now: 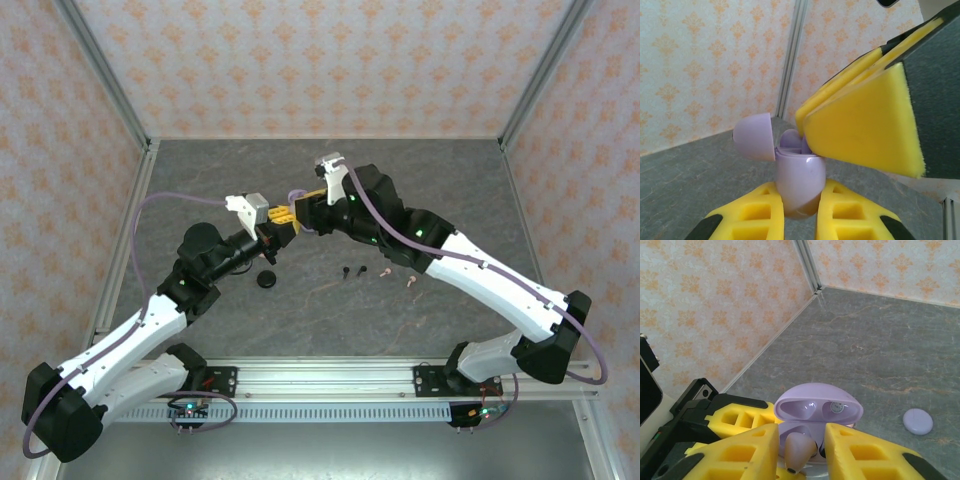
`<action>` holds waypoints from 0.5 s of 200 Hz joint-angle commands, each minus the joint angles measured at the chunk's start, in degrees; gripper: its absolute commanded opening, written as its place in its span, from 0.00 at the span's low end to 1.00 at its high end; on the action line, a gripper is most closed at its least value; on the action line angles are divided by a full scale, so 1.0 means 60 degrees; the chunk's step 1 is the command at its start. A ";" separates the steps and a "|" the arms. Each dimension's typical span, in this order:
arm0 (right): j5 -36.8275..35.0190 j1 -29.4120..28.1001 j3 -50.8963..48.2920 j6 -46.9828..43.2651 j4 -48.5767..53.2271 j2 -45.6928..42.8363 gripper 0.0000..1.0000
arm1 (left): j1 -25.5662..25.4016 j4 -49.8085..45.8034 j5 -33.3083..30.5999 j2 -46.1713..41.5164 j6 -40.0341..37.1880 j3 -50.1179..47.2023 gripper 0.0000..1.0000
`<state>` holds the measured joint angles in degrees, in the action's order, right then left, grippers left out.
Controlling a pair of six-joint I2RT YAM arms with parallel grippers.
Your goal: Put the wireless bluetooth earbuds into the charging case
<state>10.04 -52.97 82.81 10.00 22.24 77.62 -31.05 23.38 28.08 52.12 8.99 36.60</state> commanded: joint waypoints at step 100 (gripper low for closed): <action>0.1418 0.1416 -0.0126 0.0900 0.0541 -0.0944 0.61 | -0.0064 0.0687 0.0206 -0.0307 -0.0018 0.0133 0.00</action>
<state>16.86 -45.06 82.85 14.44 22.90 73.32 -31.05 24.34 28.27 51.46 8.99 36.60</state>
